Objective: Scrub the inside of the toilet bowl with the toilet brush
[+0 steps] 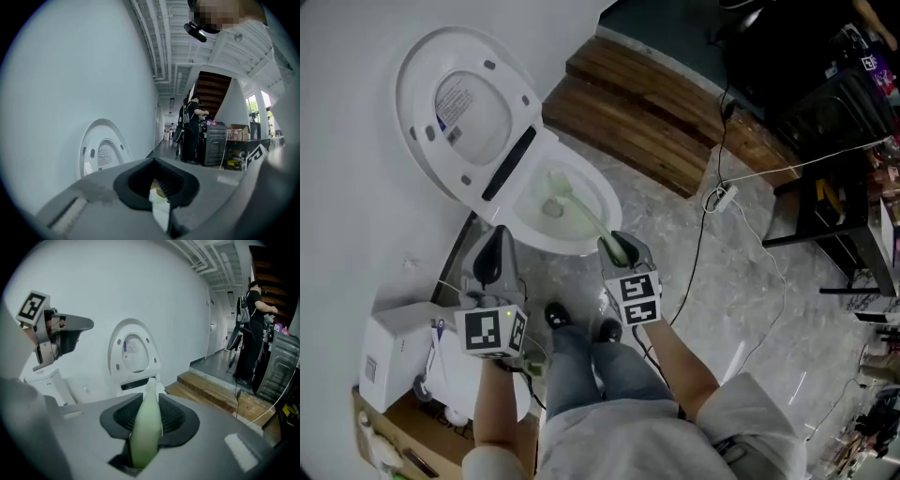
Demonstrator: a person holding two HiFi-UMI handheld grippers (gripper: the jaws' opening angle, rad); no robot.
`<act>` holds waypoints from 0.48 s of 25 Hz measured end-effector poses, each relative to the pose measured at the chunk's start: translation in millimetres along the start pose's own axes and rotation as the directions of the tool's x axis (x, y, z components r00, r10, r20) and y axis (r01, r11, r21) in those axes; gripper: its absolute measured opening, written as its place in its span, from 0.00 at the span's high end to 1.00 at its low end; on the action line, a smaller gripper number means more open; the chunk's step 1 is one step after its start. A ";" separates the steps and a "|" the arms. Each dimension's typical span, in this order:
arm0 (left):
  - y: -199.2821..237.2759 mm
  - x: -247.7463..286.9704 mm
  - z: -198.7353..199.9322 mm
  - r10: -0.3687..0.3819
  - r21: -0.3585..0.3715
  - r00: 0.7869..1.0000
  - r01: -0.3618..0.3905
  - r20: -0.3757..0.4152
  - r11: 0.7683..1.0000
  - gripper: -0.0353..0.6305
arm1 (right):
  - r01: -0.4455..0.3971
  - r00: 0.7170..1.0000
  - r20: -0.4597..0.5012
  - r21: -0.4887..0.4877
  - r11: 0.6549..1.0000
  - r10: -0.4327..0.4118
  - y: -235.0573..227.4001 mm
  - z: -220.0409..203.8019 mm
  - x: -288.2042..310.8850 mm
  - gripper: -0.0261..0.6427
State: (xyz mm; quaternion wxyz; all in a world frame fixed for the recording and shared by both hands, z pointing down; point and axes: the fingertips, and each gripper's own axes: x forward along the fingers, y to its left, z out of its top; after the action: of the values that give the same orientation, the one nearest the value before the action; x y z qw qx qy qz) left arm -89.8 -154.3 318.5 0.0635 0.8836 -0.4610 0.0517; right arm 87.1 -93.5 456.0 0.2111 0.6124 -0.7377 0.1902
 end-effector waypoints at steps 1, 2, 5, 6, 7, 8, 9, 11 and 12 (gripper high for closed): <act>-3.9 -4.8 7.0 0.002 0.007 1.000 -0.002 0.004 1.000 0.94 | 0.003 1.000 0.020 0.006 1.000 -0.003 -1.1 6.7 -10.0 0.81; -7.8 -9.3 13.5 0.002 0.015 1.000 -0.002 0.008 1.000 0.94 | 0.006 0.999 0.038 0.010 1.000 -0.006 -2.2 12.8 -19.5 0.81; -19.0 -21.9 30.7 0.004 0.028 1.000 -0.005 0.019 1.000 0.94 | 0.011 0.996 0.089 0.013 1.000 -0.012 -1.9 33.7 -47.1 0.81; -22.8 -25.9 36.1 0.004 0.032 1.000 -0.005 0.024 0.999 0.94 | 0.012 0.995 0.104 0.009 1.000 -0.013 -0.8 40.7 -55.6 0.81; -26.6 -29.8 41.3 0.002 0.038 1.000 -0.003 0.029 0.999 0.94 | 0.012 0.993 0.117 0.004 1.000 -0.012 0.2 46.8 -63.6 0.81; -30.3 -33.5 46.3 0.000 0.043 0.999 -0.002 0.033 0.999 0.94 | 0.011 0.992 0.128 -0.002 1.000 -0.011 1.0 51.9 -71.1 0.81; -33.8 -37.0 51.3 -0.001 0.047 0.999 -0.001 0.038 0.999 0.94 | 0.010 0.990 0.139 -0.005 1.000 -0.009 1.4 56.6 -78.1 0.81; -39.9 -43.5 61.6 0.001 0.052 0.999 -0.004 0.048 0.999 0.94 | 0.007 0.987 0.163 -0.008 1.000 -0.005 1.4 67.1 -91.7 0.81; -43.0 -47.0 66.6 0.003 0.055 0.999 -0.006 0.053 0.998 0.94 | 0.005 0.984 0.176 -0.008 1.000 -0.004 1.3 72.5 -98.7 0.81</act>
State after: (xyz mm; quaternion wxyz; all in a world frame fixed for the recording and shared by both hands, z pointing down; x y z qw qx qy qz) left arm -79.1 -102.6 242.9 0.0269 0.8851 -0.4627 0.0413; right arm 96.0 -51.1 341.4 0.1481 0.6277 -0.7528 0.1318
